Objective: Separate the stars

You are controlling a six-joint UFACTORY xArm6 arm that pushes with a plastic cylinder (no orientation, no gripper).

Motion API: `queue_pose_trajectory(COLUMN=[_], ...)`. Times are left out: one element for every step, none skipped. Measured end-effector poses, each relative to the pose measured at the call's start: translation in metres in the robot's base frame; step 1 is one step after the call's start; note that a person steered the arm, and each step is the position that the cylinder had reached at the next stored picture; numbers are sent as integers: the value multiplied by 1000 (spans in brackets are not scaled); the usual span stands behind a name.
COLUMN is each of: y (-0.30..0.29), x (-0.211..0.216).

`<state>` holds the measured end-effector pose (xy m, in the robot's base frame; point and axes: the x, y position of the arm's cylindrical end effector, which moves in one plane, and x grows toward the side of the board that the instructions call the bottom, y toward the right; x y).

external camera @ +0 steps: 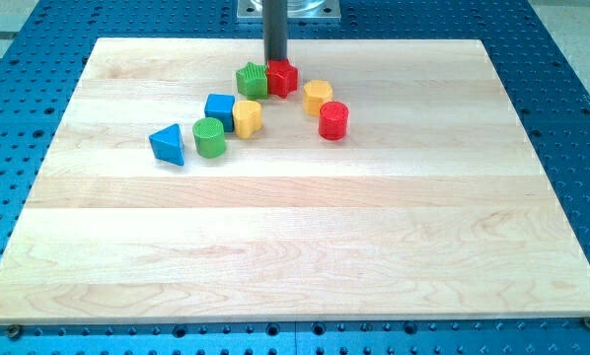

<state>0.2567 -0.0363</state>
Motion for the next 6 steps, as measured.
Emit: queue_pose_trajectory(y=[-14, -70, -43, -34, 0, -4], x=[3, 2, 27, -7, 17, 26])
